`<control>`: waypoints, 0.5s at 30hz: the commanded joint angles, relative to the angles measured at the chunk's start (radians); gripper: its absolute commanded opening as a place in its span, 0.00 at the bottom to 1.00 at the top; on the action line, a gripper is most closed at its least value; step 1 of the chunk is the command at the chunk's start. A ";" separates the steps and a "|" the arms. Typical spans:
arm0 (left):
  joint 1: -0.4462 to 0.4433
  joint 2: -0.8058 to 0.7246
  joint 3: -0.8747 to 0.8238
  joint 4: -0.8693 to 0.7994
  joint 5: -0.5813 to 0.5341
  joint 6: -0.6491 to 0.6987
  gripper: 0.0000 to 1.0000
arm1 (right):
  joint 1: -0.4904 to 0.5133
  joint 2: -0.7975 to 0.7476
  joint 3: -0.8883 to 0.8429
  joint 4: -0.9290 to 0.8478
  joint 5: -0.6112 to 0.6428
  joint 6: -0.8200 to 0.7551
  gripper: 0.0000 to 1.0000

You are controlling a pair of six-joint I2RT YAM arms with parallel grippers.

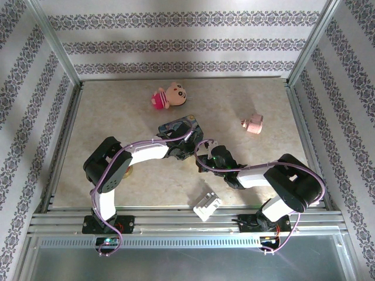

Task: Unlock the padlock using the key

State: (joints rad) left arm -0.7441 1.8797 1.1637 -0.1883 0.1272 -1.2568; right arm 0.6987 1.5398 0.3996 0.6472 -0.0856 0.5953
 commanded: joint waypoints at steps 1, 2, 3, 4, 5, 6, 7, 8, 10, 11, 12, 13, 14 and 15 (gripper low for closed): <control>-0.033 0.011 -0.006 -0.013 0.140 -0.038 0.00 | 0.000 -0.008 0.057 0.171 0.100 -0.025 0.00; -0.034 0.011 -0.006 -0.010 0.143 -0.040 0.00 | -0.001 -0.006 0.053 0.186 0.099 -0.023 0.00; -0.034 0.011 -0.005 -0.010 0.144 -0.040 0.00 | 0.000 -0.003 0.052 0.198 0.098 -0.023 0.00; -0.034 0.012 -0.004 -0.008 0.146 -0.041 0.00 | -0.001 -0.001 0.050 0.207 0.098 -0.021 0.00; -0.034 0.011 -0.004 -0.008 0.148 -0.040 0.00 | -0.001 0.000 0.050 0.213 0.099 -0.020 0.00; -0.035 0.013 -0.004 -0.007 0.147 -0.041 0.00 | -0.001 0.001 0.050 0.217 0.098 -0.020 0.00; -0.035 0.012 -0.004 -0.006 0.149 -0.040 0.00 | -0.001 0.003 0.047 0.223 0.096 -0.019 0.00; -0.035 0.013 -0.004 -0.005 0.149 -0.038 0.00 | -0.001 0.005 0.047 0.230 0.095 -0.015 0.00; -0.035 0.014 -0.005 -0.002 0.151 -0.038 0.00 | -0.001 0.012 0.046 0.240 0.094 -0.005 0.00; -0.035 0.015 -0.004 -0.002 0.152 -0.039 0.00 | -0.001 0.016 0.047 0.248 0.092 0.002 0.00; -0.037 0.015 -0.005 -0.002 0.153 -0.039 0.00 | -0.001 0.021 0.047 0.253 0.087 0.010 0.00; -0.037 0.017 -0.004 -0.002 0.155 -0.040 0.00 | -0.001 0.027 0.045 0.261 0.082 0.018 0.00; -0.038 0.018 -0.004 -0.002 0.157 -0.040 0.00 | -0.001 0.032 0.046 0.272 0.074 0.026 0.00; -0.040 0.019 -0.004 -0.001 0.159 -0.040 0.00 | -0.001 0.037 0.046 0.280 0.069 0.034 0.00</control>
State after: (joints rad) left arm -0.7391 1.8862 1.1637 -0.1703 0.1238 -1.2652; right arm 0.6987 1.5688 0.3992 0.6991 -0.0677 0.6052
